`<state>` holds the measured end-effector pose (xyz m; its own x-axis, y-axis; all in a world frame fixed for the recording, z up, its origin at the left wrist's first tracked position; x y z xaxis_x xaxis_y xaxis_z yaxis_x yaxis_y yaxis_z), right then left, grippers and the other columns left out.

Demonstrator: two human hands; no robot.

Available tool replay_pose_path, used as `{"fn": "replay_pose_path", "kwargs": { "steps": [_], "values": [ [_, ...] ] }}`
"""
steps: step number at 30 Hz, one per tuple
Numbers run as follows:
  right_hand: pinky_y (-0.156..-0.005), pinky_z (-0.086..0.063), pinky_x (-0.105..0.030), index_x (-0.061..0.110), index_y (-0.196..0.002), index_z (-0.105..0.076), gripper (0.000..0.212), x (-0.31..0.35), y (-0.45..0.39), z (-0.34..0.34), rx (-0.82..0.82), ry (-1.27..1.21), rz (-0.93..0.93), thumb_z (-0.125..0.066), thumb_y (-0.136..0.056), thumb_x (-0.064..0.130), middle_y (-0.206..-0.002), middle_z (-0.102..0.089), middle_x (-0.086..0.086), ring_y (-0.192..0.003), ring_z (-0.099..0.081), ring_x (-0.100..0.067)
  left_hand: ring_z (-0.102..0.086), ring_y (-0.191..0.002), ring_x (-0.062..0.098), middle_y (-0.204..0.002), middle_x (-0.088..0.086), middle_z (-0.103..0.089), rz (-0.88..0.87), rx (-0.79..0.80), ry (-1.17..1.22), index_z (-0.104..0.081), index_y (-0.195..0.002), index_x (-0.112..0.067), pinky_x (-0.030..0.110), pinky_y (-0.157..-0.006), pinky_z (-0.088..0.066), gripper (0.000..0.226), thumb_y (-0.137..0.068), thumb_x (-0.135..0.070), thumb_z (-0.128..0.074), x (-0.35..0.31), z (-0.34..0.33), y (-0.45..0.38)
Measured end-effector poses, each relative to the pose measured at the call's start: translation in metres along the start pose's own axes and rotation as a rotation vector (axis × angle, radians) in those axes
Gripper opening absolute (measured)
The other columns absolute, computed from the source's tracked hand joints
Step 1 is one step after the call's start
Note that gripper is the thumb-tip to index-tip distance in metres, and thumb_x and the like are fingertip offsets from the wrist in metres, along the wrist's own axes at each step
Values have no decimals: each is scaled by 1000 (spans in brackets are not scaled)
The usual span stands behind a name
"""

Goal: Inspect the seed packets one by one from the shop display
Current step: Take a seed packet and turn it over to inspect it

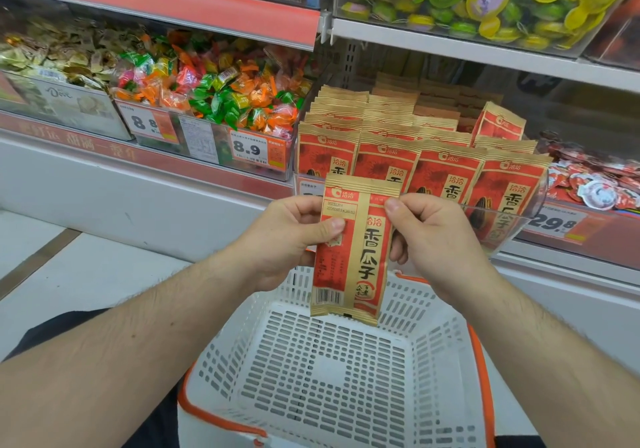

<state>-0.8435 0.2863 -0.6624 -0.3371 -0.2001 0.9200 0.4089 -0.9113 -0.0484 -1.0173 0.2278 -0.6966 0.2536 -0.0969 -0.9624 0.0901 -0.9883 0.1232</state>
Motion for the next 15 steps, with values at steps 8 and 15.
{"fn": "replay_pose_path", "kwargs": {
  "steps": [8, 15],
  "values": [
    [-57, -44, -19, 10, -84, -72, 23, -4, 1, 1, 200, 25, -99, -60, -96, 26, -74, -72, -2, -58, -58, -7, -71, -76, 19, -90, 6, -75, -7, -70, 72, -70, -99, -11, 35, -61, -60, 29, -71, -19, -68, -3, 2, -1],
    [-54, -45, -18, 5, -76, -65, 26, -2, 0, 1, 158, -164, -94, -56, -97, 16, -58, -67, 5, -50, -57, -3, -73, -79, 20, -92, 7, -76, 63, 5, 43, -68, -107, -11, 36, -62, -61, 38, -70, -18, -70, -7, 0, 4]
  ]
}}
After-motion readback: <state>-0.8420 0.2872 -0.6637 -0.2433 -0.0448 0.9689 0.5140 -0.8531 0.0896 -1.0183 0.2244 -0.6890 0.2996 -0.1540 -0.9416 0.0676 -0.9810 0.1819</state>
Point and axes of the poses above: each hand's wrist, its own y-axis away from the middle knuckle, its own z-axis out of the back of the hand, x = y × z, the point moved 1 cm from there along -y, towards the middle knuckle
